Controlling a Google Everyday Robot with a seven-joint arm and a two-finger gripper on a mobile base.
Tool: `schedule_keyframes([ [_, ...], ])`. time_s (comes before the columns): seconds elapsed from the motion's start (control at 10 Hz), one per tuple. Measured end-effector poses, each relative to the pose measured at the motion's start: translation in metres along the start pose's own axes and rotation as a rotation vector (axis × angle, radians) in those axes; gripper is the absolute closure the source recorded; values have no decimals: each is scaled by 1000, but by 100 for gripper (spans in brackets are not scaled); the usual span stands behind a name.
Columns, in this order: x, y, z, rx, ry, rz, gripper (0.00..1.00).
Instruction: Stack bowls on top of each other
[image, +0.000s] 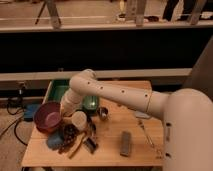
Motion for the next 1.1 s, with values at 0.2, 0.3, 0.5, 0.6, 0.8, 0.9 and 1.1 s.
schedule_keyframes([
  [0.2,0,-2,9,-2,-9,7,53],
  [0.3,0,-3,12,1,-16,8,43],
  [0.5,-2,-7,16,22,-31,-17,24],
  [0.6,-3,-9,17,36,-37,-33,20],
  [0.8,-5,-11,19,61,-53,-50,20],
  [0.9,-5,-11,19,69,-60,-52,20],
  [1.1,-4,-11,17,94,-62,-55,20],
])
